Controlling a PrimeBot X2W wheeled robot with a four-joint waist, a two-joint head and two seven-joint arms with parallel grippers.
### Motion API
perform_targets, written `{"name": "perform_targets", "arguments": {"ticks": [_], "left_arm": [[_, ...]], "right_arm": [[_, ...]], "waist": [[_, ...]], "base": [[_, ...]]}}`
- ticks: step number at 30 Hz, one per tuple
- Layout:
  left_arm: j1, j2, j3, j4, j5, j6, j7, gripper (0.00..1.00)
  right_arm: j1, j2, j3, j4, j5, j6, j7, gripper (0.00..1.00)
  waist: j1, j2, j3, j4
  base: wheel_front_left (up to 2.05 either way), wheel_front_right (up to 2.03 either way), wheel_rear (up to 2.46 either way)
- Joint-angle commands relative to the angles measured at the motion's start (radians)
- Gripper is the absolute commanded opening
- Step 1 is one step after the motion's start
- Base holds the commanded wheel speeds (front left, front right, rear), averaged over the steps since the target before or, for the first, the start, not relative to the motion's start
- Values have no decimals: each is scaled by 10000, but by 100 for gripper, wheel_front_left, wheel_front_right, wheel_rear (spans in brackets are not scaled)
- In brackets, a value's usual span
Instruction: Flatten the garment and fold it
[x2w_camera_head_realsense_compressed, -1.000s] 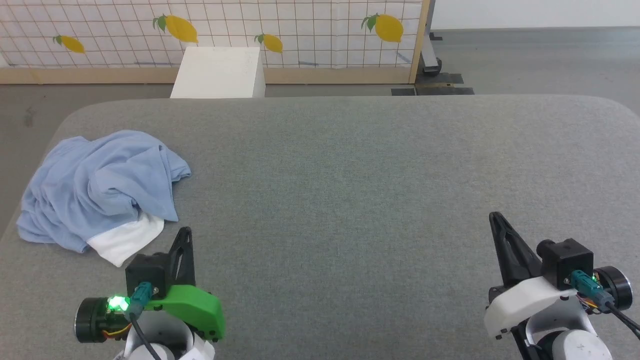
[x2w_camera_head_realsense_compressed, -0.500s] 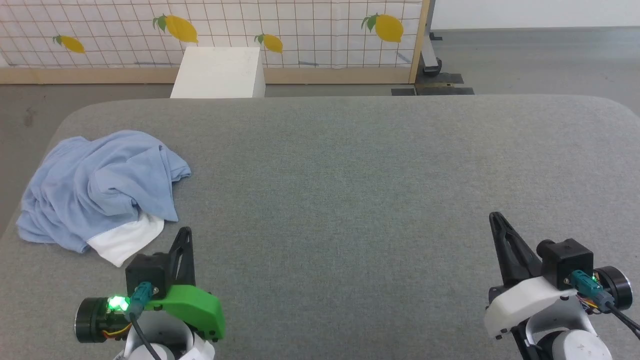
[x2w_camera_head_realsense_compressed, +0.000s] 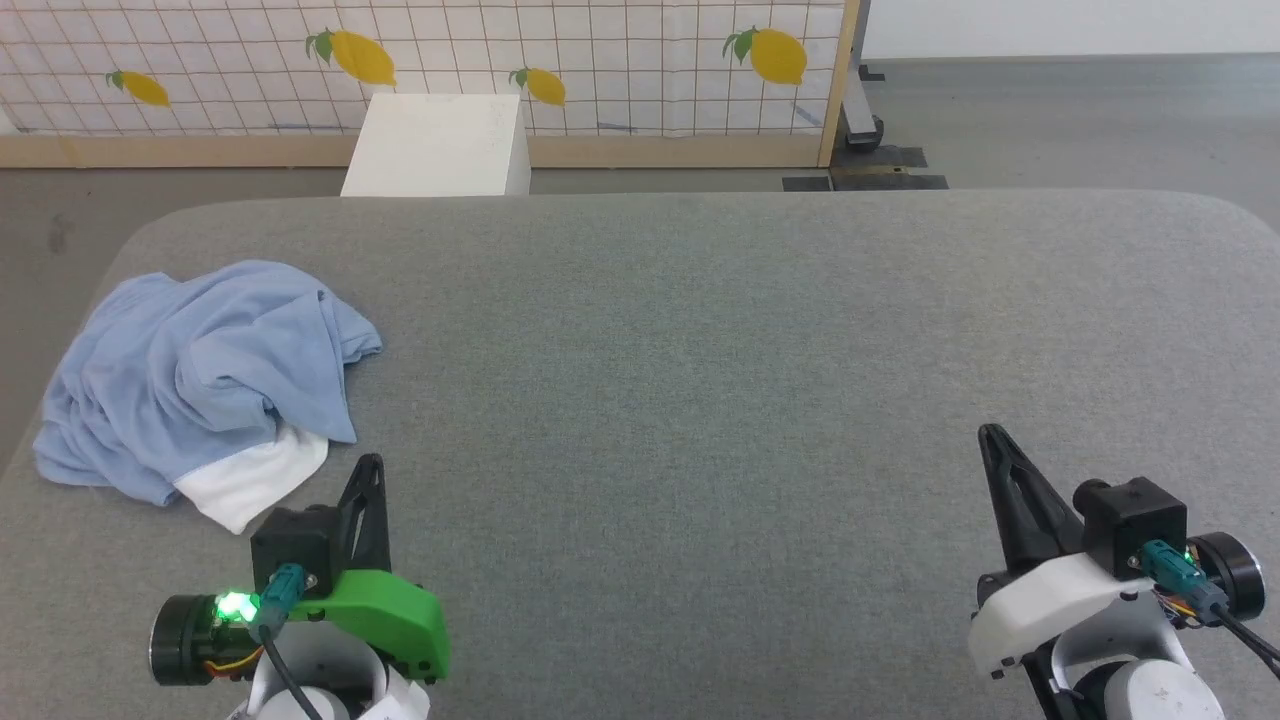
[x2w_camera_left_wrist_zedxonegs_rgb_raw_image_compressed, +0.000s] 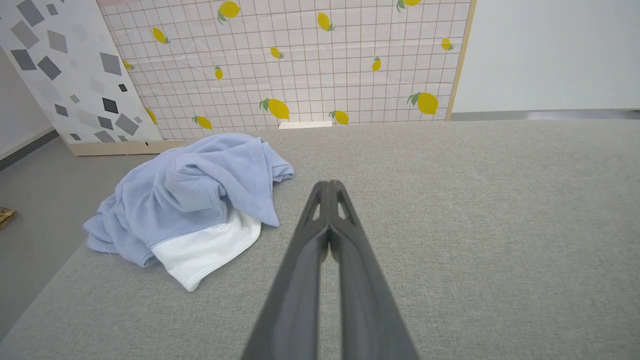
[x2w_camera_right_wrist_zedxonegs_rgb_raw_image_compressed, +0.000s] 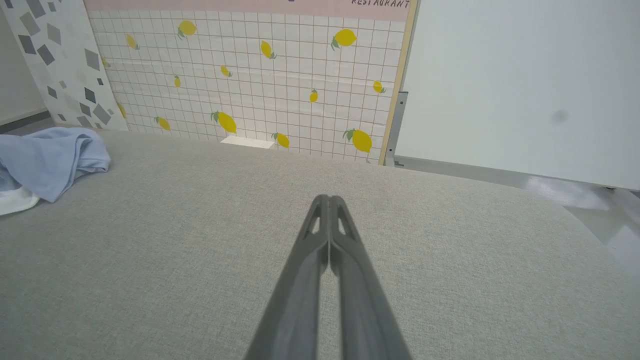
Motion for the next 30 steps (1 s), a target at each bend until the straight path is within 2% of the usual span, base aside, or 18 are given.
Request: {"name": "perform_targets", "arguments": {"ticks": [1, 6, 7, 30], "left_arm": [[115, -30, 28, -28, 129, -11, 14, 0], [115, -30, 28, -28, 129, -11, 14, 0], [0, 0, 2, 0, 0, 0, 0, 100], [19, 4, -300, 209, -395, 62, -372, 100]], "right_arm": [[144, 9, 22, -53, -62, -15, 1, 0], [144, 9, 22, -53, -62, -15, 1, 0], [0, 0, 0, 0, 0, 0, 0, 100], [201, 1, -106, 181, 463, -2, -378, 100]], "waist": [[0, 0, 0, 0], [0, 0, 0, 0], [0, 0, 0, 0], [0, 0, -5, -8]], "base": [[0, 0, 0], [0, 0, 0], [0, 0, 0], [0, 0, 0]]}}
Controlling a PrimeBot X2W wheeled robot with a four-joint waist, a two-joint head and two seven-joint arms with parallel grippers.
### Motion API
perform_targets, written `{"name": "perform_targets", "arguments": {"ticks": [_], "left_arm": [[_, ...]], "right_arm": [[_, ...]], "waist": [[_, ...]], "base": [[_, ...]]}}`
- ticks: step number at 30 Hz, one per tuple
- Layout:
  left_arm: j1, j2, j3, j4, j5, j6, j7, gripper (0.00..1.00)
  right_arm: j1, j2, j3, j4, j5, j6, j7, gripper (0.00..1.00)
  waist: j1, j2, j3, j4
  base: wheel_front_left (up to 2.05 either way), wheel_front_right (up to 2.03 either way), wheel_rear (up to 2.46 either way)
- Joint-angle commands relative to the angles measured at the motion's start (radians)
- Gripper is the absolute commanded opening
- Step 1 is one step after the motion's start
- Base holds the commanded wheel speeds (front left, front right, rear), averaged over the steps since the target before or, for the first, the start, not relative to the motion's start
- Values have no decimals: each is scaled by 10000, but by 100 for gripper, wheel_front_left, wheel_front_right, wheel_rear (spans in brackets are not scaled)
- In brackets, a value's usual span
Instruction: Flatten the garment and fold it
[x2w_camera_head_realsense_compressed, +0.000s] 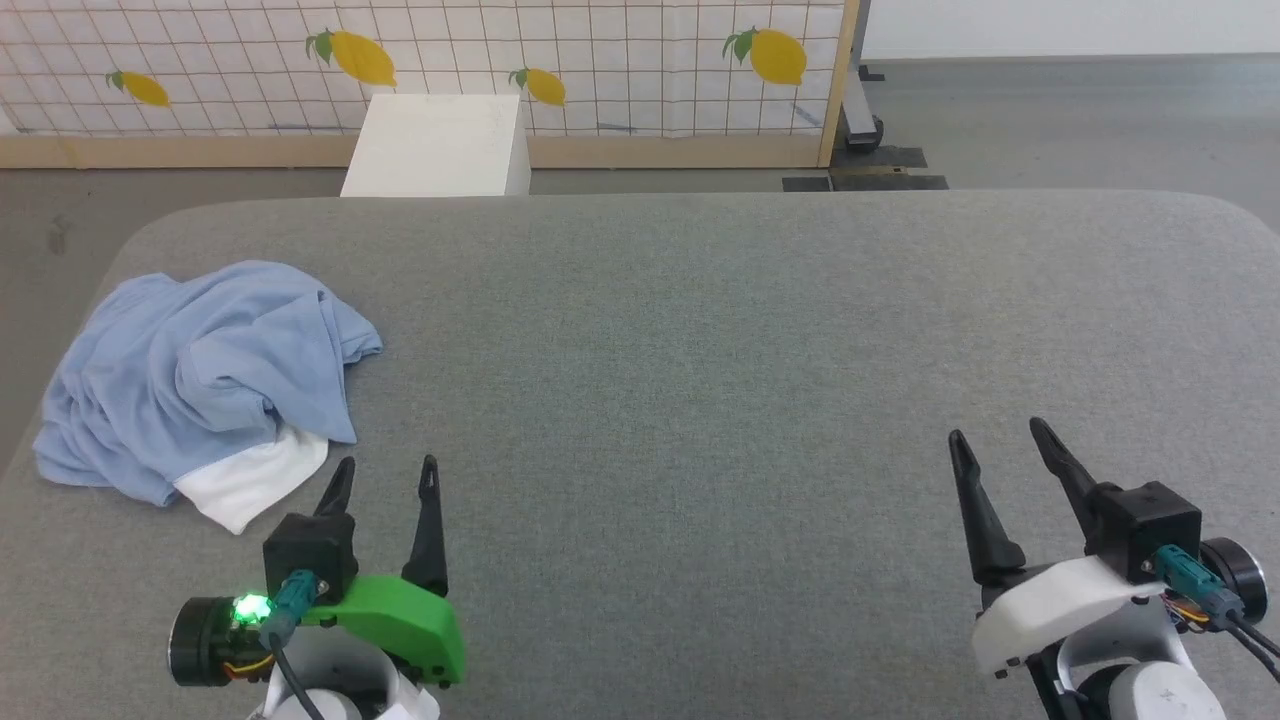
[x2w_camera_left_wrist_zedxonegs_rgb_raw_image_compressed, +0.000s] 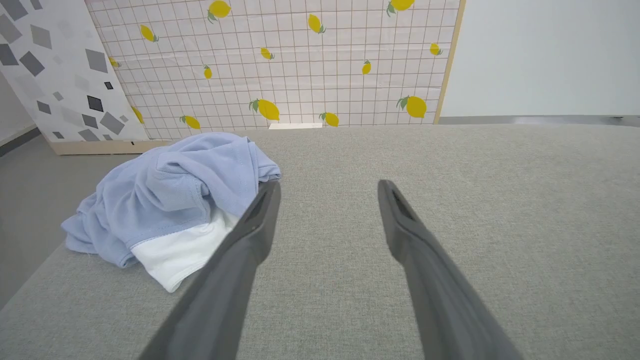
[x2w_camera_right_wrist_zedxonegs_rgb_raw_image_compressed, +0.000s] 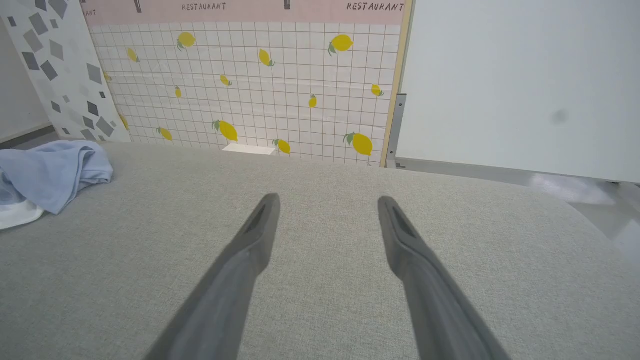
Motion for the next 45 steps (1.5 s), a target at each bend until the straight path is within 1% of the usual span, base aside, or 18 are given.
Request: {"name": "perform_targets", "arguments": {"ticks": [1, 45], "left_arm": [[21, 8, -46, 43, -102, 60, -113, 100], [59, 155, -659, 566, -827, 318, -1022, 100]], "right_arm": [[204, 1, -32, 53, 128, -2, -119, 100], [578, 4, -343, 467, 871, -8, -1029, 100]], "waist": [[0, 0, -4, 1], [0, 0, -112, 0]], "base": [[0, 0, 0], [0, 0, 0]]}}
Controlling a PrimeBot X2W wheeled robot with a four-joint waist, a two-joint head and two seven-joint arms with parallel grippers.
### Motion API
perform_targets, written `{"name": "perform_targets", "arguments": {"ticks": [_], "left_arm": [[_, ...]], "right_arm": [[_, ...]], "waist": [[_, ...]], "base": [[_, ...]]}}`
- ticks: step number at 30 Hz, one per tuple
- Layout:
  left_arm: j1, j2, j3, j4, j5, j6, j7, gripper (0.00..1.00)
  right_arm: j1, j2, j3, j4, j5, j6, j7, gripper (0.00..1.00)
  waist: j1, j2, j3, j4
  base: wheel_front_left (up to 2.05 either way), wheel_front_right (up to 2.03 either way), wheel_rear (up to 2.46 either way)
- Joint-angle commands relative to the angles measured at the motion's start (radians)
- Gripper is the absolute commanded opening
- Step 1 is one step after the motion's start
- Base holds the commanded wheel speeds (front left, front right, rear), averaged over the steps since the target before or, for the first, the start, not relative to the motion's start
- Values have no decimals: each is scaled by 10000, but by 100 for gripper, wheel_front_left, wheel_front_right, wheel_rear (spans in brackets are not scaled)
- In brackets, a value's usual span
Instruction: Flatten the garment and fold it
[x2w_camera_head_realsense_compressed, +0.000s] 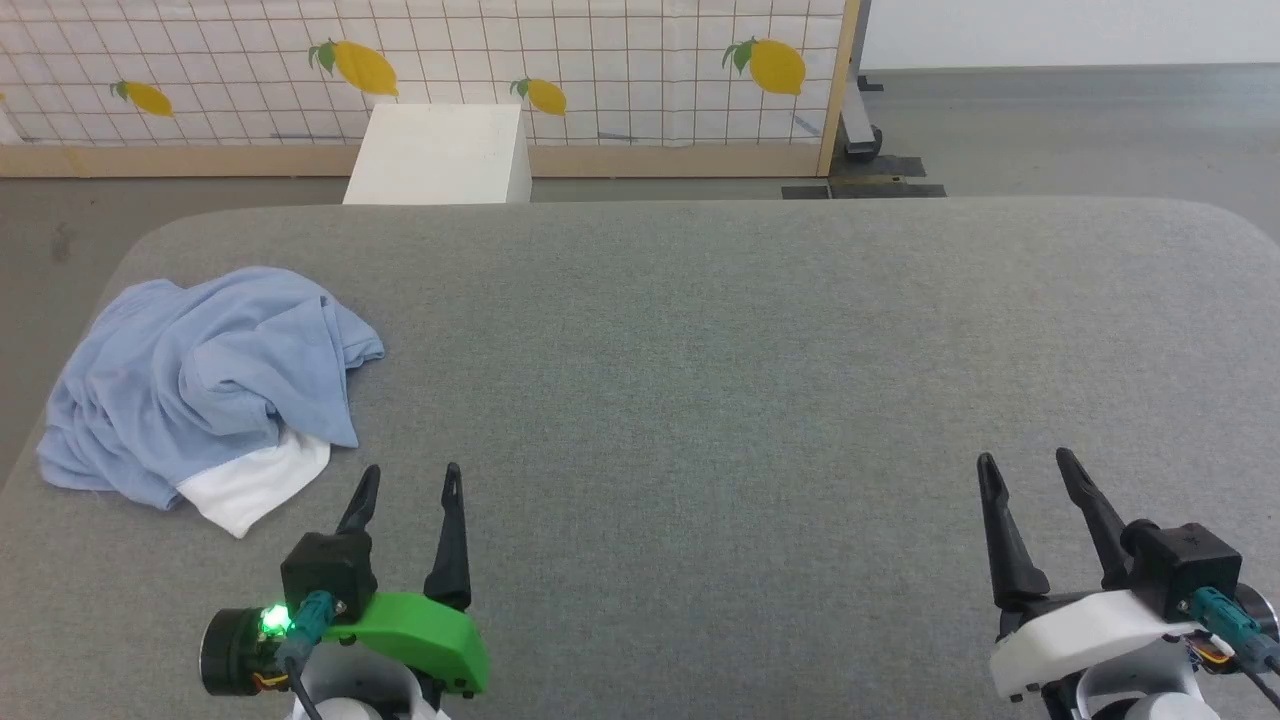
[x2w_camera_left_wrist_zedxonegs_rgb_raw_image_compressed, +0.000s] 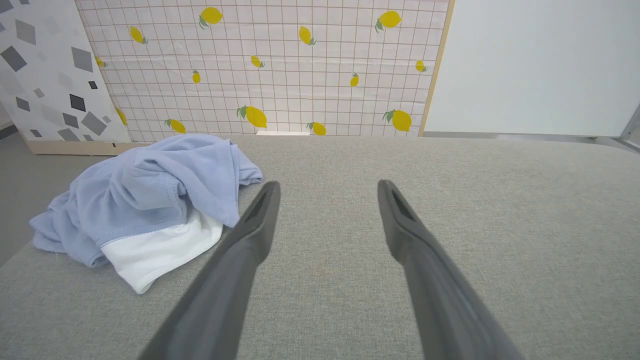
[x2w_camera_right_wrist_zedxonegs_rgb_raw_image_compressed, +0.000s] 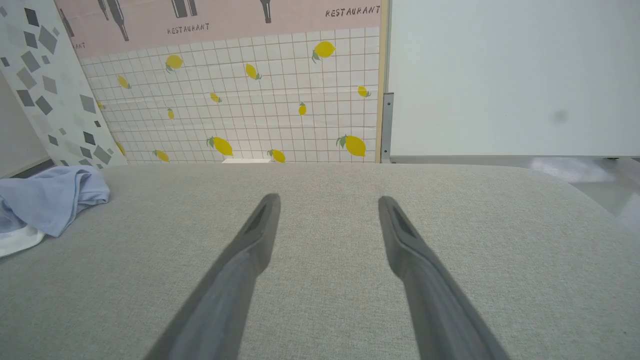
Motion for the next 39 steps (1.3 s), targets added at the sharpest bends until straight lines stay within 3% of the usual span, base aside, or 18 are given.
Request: {"name": "perform_targets", "arguments": {"ticks": [1, 39], "left_arm": [[59, 68, -56, 52, -118, 57, -103, 100], [-27, 285, -691, 576, -914, 378, -885, 100]], "right_arm": [[176, 5, -36, 55, 111, -8, -127, 100], [410, 7, -290, 578, 473, -12, -900, 100]], "waist": [[0, 0, -3, 0], [0, 0, -36, 205]], "base": [[0, 0, 0], [0, 0, 0]]}}
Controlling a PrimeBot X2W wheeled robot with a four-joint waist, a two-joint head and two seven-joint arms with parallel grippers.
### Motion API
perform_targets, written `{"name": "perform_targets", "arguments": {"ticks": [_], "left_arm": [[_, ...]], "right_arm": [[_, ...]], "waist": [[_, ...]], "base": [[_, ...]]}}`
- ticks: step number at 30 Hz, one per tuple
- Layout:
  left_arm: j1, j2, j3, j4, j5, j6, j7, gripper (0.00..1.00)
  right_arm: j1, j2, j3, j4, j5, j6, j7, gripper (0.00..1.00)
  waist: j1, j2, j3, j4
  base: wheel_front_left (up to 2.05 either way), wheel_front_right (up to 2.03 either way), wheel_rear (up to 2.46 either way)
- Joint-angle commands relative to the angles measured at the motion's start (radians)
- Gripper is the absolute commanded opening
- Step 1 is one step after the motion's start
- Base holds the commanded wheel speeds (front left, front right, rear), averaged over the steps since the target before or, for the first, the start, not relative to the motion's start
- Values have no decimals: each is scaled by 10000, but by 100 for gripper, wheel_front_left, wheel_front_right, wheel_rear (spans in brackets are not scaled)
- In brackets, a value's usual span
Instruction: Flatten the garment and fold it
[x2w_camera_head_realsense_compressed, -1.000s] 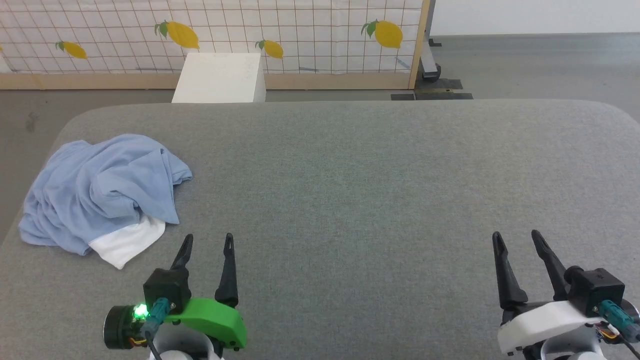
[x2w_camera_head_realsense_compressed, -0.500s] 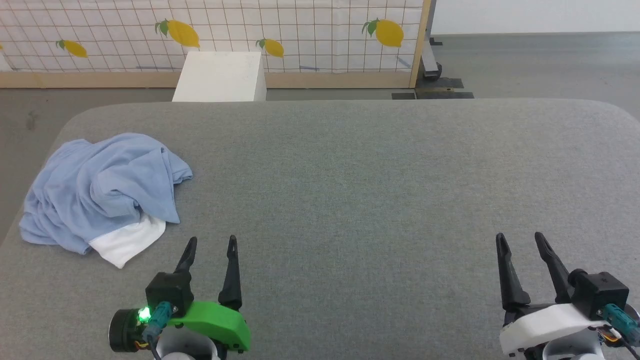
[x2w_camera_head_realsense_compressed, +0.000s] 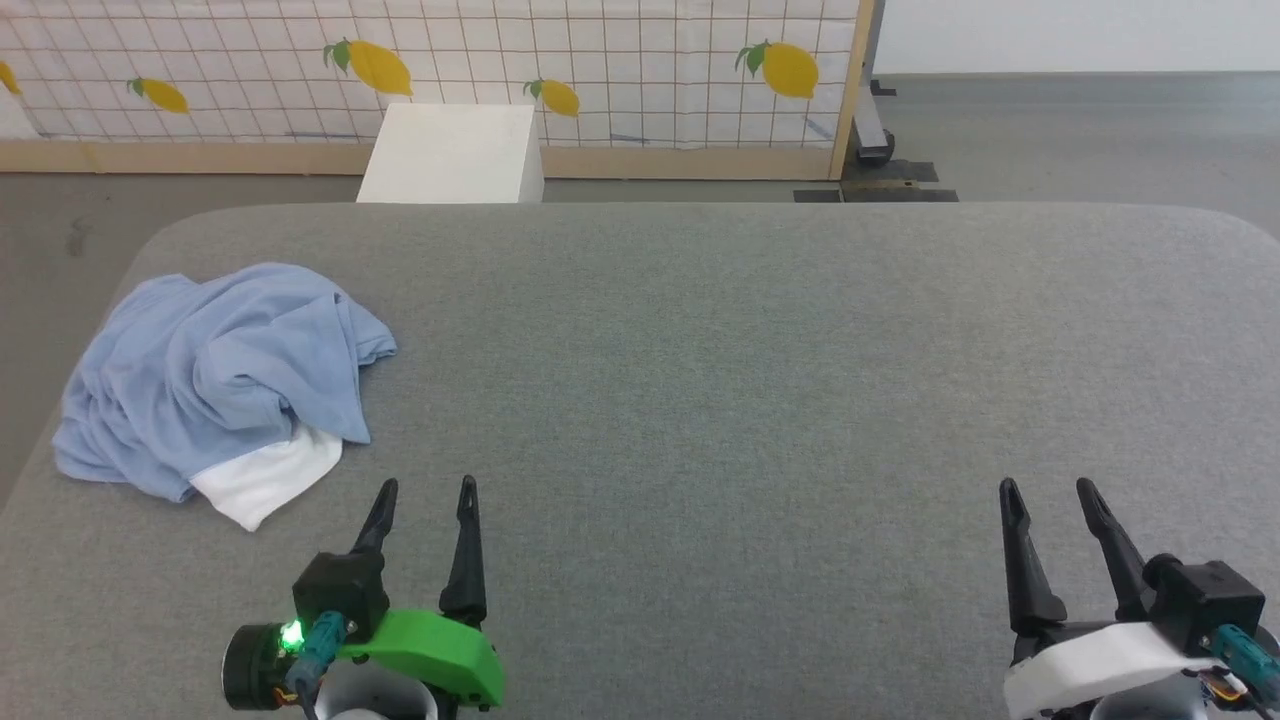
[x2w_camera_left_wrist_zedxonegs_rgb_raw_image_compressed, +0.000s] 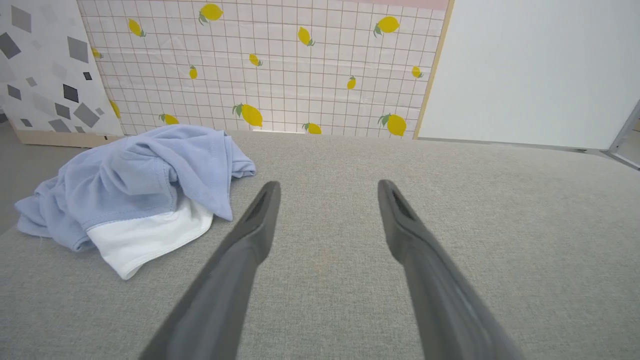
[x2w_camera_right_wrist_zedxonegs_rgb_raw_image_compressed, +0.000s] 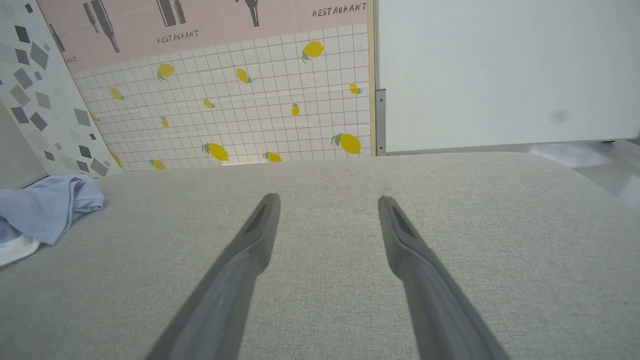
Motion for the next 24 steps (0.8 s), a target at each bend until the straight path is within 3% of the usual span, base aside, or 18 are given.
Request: {"name": "perform_targets", "arguments": {"ticks": [1, 7, 24], "left_arm": [[-24, 100, -40, 56, -160, 78, -106, 100], [-21, 176, -69, 137, -320, 186, -232, 100], [254, 552, -220, 170, -720, 522, -483, 100]], "right_arm": [[137, 7, -17, 46, 75, -12, -96, 100], [257, 8, 49, 79, 64, -13, -145, 100], [383, 9, 501, 166, 158, -15, -276, 100]], "waist": [[0, 0, -27, 77], [0, 0, -114, 577], [0, 0, -274, 3695]], "base": [[0, 0, 0], [0, 0, 0], [0, 0, 0]]}}
